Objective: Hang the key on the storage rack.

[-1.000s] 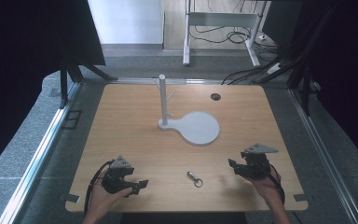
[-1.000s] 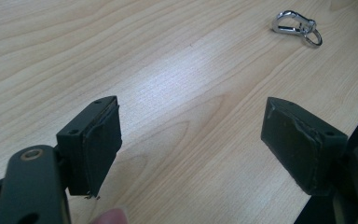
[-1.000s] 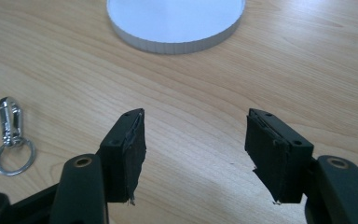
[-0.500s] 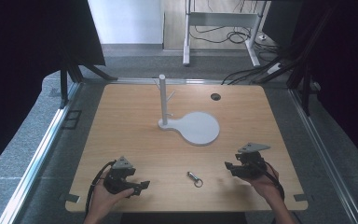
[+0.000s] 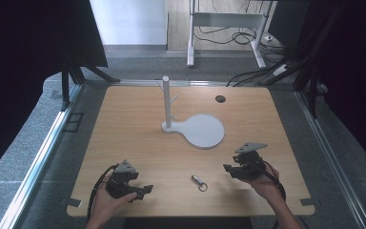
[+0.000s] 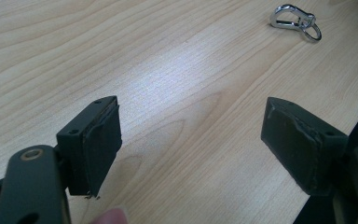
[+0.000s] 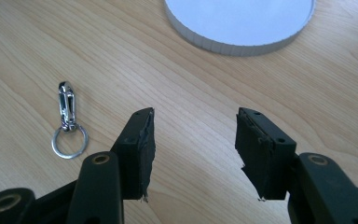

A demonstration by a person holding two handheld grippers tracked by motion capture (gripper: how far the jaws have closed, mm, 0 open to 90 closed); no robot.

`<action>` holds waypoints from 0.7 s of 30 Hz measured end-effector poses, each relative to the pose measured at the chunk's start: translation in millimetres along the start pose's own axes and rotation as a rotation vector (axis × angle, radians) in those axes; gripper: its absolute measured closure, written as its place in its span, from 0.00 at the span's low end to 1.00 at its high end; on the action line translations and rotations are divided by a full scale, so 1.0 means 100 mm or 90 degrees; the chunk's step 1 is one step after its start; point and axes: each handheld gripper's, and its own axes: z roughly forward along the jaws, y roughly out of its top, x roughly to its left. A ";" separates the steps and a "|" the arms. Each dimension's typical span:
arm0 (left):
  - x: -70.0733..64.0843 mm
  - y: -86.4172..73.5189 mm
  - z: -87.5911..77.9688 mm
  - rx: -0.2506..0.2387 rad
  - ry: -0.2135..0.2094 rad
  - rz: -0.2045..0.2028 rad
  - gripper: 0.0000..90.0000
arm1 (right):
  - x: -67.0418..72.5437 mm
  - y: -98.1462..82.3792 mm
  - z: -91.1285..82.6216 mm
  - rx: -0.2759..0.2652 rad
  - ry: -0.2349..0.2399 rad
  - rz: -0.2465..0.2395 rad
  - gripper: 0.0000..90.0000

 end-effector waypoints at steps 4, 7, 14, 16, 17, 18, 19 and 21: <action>-0.01 0.00 0.01 0.004 -0.001 0.002 0.23 | 0.04 0.06 0.03 0.004 0.008 -0.007 0.54; -0.01 0.00 0.01 0.003 -0.003 0.002 0.23 | 0.07 0.10 0.06 0.009 0.010 -0.013 0.53; -0.01 0.00 0.01 0.004 -0.004 0.003 0.23 | 0.16 0.17 0.10 0.025 0.029 -0.031 0.54; -0.01 0.00 0.01 0.004 -0.004 0.003 0.23 | 0.19 0.19 0.10 0.029 0.037 -0.037 0.55; -0.02 0.00 0.02 0.004 -0.004 0.003 0.23 | 0.20 0.20 0.11 0.031 0.039 -0.041 0.55; -0.02 0.00 0.02 0.004 -0.004 0.003 0.23 | 0.22 0.20 0.11 0.033 0.042 -0.043 0.55; -0.02 0.00 0.02 0.005 -0.004 0.003 0.23 | 0.23 0.21 0.11 0.034 0.045 -0.045 0.55; -0.02 0.00 0.02 0.005 -0.004 0.004 0.23 | 0.26 0.21 0.12 0.040 0.049 -0.050 0.56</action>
